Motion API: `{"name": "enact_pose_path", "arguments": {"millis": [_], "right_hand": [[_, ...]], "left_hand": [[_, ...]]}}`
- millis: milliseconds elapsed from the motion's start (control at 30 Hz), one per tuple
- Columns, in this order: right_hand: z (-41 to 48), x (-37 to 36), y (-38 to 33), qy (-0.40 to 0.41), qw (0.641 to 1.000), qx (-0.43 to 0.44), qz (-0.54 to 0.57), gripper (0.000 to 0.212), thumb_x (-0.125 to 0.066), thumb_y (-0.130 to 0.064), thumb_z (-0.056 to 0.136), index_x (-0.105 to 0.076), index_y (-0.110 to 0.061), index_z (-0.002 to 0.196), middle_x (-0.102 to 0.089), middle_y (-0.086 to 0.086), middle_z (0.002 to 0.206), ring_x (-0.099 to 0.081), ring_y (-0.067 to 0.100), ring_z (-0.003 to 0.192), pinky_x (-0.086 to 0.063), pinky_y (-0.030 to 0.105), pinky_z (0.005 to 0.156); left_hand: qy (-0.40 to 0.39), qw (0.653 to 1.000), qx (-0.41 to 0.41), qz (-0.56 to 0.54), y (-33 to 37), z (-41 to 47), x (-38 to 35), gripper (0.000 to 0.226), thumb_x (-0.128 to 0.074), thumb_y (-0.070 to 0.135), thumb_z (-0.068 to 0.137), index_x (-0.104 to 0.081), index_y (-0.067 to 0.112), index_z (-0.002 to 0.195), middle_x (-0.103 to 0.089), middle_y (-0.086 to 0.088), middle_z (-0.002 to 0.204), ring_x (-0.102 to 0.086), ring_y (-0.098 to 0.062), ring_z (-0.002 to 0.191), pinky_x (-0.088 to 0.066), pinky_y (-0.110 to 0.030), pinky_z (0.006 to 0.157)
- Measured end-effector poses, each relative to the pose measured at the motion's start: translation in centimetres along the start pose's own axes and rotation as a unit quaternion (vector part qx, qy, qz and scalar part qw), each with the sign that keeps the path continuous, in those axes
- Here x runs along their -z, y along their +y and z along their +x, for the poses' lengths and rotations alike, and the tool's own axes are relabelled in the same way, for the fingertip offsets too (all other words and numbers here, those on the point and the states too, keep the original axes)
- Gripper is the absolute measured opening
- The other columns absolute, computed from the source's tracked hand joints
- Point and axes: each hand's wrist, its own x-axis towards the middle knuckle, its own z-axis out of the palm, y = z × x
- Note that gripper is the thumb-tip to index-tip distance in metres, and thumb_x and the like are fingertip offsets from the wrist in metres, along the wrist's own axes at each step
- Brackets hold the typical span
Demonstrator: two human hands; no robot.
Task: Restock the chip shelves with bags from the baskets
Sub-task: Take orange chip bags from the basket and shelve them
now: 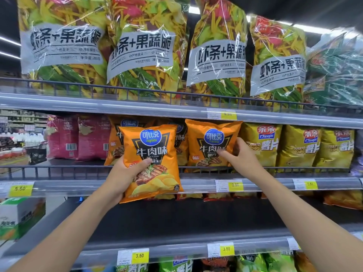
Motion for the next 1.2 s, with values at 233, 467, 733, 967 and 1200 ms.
{"name": "enact_pose_path", "arguments": {"millis": [233, 467, 733, 967, 1200], "right_hand": [[1.0, -1.0, 0.6, -0.004, 1.000, -0.027, -0.011, 0.042, -0.074, -0.043, 0.090, -0.059, -0.024, 0.124, -0.069, -0.010, 0.114, -0.066, 0.010, 0.105, -0.058, 0.032, 0.085], [1.7, -1.0, 0.2, 0.078, 0.996, -0.046, 0.013, 0.066, -0.071, -0.044, 0.093, -0.038, -0.020, 0.145, -0.060, -0.005, 0.123, -0.064, 0.016, 0.109, -0.059, 0.043, 0.089], [2.4, 0.1, 0.1, 0.068, 0.991, -0.076, -0.088, 0.064, -0.065, -0.049, 0.096, -0.041, -0.018, 0.147, -0.058, -0.010, 0.104, -0.064, 0.019, 0.098, -0.059, 0.050, 0.087], [2.0, 0.1, -0.2, 0.085, 0.984, -0.054, -0.145, 0.052, -0.064, -0.049, 0.097, -0.053, -0.020, 0.138, -0.068, 0.000, 0.128, -0.066, 0.025, 0.111, -0.058, 0.050, 0.090], [-0.6, -0.5, -0.3, 0.167, 0.985, -0.038, -0.037, 0.070, -0.076, -0.034, 0.091, -0.041, -0.017, 0.149, -0.052, 0.002, 0.139, -0.055, 0.015, 0.121, -0.051, 0.039, 0.102]], "left_hand": [[-0.007, 1.000, 0.008, 0.008, 0.0, 0.2, 0.2, 0.062, -0.086, 0.042, 0.074, -0.062, 0.027, 0.129, -0.080, -0.002, 0.109, -0.079, -0.027, 0.094, -0.062, -0.055, 0.089], [-0.009, 1.000, 0.010, 0.017, 0.1, 0.4, 0.2, 0.053, -0.084, 0.040, 0.079, -0.063, 0.027, 0.126, -0.081, -0.001, 0.105, -0.079, -0.026, 0.091, -0.063, -0.050, 0.085], [-0.013, 1.000, 0.016, 0.016, 0.2, 0.4, 0.2, 0.055, -0.084, 0.040, 0.079, -0.062, 0.027, 0.128, -0.080, -0.001, 0.107, -0.079, -0.026, 0.092, -0.063, -0.050, 0.085], [-0.012, 1.000, 0.017, 0.012, 0.2, 0.2, 0.2, 0.050, -0.083, 0.036, 0.082, -0.062, 0.027, 0.127, -0.080, 0.000, 0.106, -0.079, -0.025, 0.093, -0.063, -0.050, 0.085], [-0.014, 1.000, 0.022, 0.002, 0.6, -0.4, 0.0, 0.051, -0.084, 0.036, 0.082, -0.061, 0.027, 0.127, -0.080, 0.001, 0.105, -0.079, -0.023, 0.091, -0.064, -0.046, 0.080]]}}
